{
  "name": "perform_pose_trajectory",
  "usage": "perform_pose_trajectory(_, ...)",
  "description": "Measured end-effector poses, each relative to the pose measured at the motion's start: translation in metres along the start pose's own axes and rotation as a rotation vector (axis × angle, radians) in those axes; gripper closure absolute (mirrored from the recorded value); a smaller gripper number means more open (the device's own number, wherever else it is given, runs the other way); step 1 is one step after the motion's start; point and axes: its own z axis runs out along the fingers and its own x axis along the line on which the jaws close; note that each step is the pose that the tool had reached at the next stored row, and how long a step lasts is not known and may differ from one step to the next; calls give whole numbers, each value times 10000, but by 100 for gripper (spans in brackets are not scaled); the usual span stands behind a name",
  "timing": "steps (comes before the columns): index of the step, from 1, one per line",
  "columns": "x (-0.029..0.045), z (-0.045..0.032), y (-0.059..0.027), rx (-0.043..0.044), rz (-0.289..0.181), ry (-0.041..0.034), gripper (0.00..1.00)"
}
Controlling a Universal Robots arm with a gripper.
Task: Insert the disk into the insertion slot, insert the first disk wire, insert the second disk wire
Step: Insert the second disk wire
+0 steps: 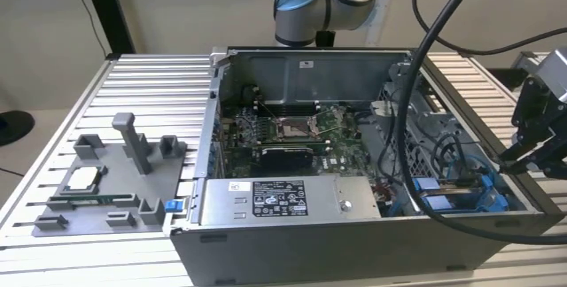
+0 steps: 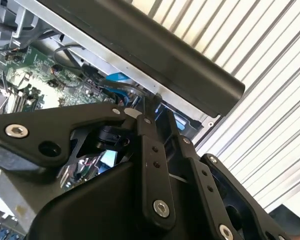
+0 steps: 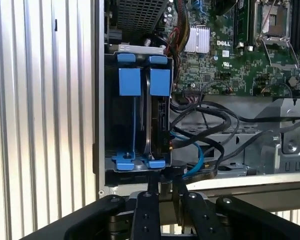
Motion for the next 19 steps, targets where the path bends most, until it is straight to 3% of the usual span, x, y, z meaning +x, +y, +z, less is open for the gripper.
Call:
perform_pose_trajectory(2, 6, 3, -26, -2, 0, -16, 100)
perform_pose_trajectory(3, 11, 9, -39, -2, 0, -33, 0)
perform_pose_trajectory(8, 27, 64, -89, -38, 10, -94, 0)
perform_pose_trajectory(13, 31, 79, -91, -348, 100, -159, 0)
perform_pose_trajectory(17, 39, 114, -95, -366, 132, -248, 0)
perform_pose_trajectory(18, 39, 119, -96, -365, 140, -281, 100)
perform_pose_trajectory(19, 40, 123, -97, -364, 150, -313, 100)
